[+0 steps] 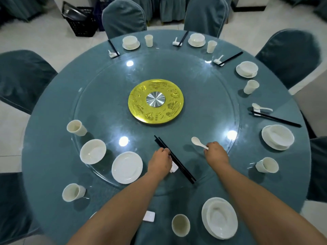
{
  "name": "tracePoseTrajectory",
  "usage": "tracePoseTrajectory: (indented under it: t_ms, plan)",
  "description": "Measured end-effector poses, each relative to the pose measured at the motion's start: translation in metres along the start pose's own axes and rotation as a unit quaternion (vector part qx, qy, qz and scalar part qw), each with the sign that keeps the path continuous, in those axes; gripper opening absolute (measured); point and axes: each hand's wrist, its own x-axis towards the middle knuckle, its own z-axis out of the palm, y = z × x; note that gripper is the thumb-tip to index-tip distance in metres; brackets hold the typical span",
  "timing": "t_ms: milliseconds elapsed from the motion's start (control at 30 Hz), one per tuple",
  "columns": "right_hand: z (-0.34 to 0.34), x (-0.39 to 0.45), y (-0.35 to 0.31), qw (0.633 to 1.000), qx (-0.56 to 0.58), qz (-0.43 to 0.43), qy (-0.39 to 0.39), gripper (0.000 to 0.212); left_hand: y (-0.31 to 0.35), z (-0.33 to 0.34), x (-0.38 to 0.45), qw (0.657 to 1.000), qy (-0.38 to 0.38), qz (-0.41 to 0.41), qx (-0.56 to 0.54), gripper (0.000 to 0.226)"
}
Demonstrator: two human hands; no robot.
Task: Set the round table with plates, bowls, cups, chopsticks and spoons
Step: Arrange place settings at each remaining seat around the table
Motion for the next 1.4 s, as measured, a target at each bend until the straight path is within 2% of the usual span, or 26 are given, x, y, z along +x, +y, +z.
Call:
tracePoseTrajectory:
  t_ms: [133, 367, 667, 1100, 1400]
  plan:
    - [0.011, 0.021, 0.001, 0.999, -0.023, -0.011, -0.021, 0.031, -0.006, 0.008, 0.012, 1.000, 0.020, 0.014, -0.019, 0.025]
    - [0.024, 0.037, 0.007, 0.995, -0.090, -0.033, -0.031, 0.024, -0.012, 0.018, 0.023, 0.996, 0.065, 0.048, -0.042, 0.022]
    - [0.033, 0.045, 0.014, 0.998, -0.049, 0.003, -0.024, 0.015, -0.014, 0.021, 0.026, 0.994, 0.073, 0.066, -0.043, 0.024]
    - [0.029, 0.035, 0.010, 0.999, -0.033, 0.008, -0.018, 0.020, -0.023, 0.019, 0.014, 0.995, 0.073, 0.053, -0.039, 0.025]
    - [0.012, 0.013, -0.004, 0.998, 0.063, 0.004, 0.011, 0.016, -0.024, 0.006, 0.004, 0.997, 0.065, 0.028, -0.034, 0.026]
